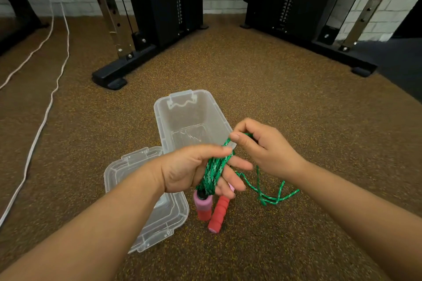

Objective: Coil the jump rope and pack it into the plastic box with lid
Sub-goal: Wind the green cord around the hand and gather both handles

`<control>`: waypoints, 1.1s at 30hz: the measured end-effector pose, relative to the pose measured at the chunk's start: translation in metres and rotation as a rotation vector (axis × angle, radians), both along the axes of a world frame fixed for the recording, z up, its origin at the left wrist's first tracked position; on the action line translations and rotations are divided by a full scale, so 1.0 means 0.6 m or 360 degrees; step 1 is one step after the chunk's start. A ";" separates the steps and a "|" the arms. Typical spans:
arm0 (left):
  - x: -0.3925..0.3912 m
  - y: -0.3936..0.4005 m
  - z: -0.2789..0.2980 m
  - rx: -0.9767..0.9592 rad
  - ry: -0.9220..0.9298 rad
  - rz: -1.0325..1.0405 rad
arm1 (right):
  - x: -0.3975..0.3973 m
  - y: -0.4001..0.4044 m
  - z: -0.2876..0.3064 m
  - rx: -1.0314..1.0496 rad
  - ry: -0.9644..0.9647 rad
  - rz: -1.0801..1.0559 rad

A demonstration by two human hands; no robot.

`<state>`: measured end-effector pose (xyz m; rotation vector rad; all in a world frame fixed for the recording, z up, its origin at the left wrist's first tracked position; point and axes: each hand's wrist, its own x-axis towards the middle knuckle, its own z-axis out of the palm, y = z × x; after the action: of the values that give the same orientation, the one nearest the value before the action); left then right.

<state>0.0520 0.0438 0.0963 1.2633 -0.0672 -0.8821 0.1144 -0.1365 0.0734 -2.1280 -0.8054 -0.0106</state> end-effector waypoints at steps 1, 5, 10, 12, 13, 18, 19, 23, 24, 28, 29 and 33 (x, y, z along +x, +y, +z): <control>-0.002 -0.001 0.001 -0.0026 -0.0002 0.0001 | 0.000 -0.001 -0.008 0.0046 0.0056 -0.0010; -0.004 -0.003 0.000 -0.0116 0.0009 0.0144 | -0.009 -0.007 -0.037 0.0119 0.0211 -0.0008; 0.001 -0.002 -0.003 -0.0214 -0.0041 0.0399 | -0.027 -0.011 -0.077 0.0216 0.0352 -0.0031; 0.005 -0.003 -0.003 -0.0257 -0.0054 0.0507 | -0.038 -0.008 -0.086 0.0206 0.0355 -0.0041; 0.007 -0.004 -0.004 -0.0270 -0.0058 0.0564 | -0.044 -0.007 -0.090 0.0176 0.0348 -0.0048; 0.019 -0.007 -0.014 -0.0229 -0.0130 0.0793 | -0.074 -0.003 -0.106 -0.0038 0.0299 -0.0028; 0.021 -0.008 -0.016 -0.0219 -0.0144 0.0837 | -0.082 -0.001 -0.106 -0.0087 0.0289 -0.0004; 0.027 -0.011 -0.019 -0.0192 -0.0159 0.0984 | -0.111 0.009 -0.092 -0.0221 0.0249 0.0136; 0.028 -0.011 -0.020 -0.0169 -0.0168 0.1002 | -0.116 0.010 -0.087 -0.0249 0.0235 0.0165; 0.032 -0.012 -0.020 -0.0048 -0.0170 0.0996 | -0.130 0.018 -0.052 -0.0280 0.0169 0.0256; 0.033 -0.011 -0.019 -0.0022 -0.0151 0.0968 | -0.131 0.021 -0.042 -0.0283 0.0138 0.0284; 0.036 -0.005 -0.018 0.0017 -0.0065 0.0858 | -0.129 0.032 0.003 -0.0309 0.0005 0.0355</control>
<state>0.0738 0.0409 0.0856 1.2261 0.2373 -0.3910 0.0371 -0.1174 0.0752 -2.2047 -1.0751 0.1952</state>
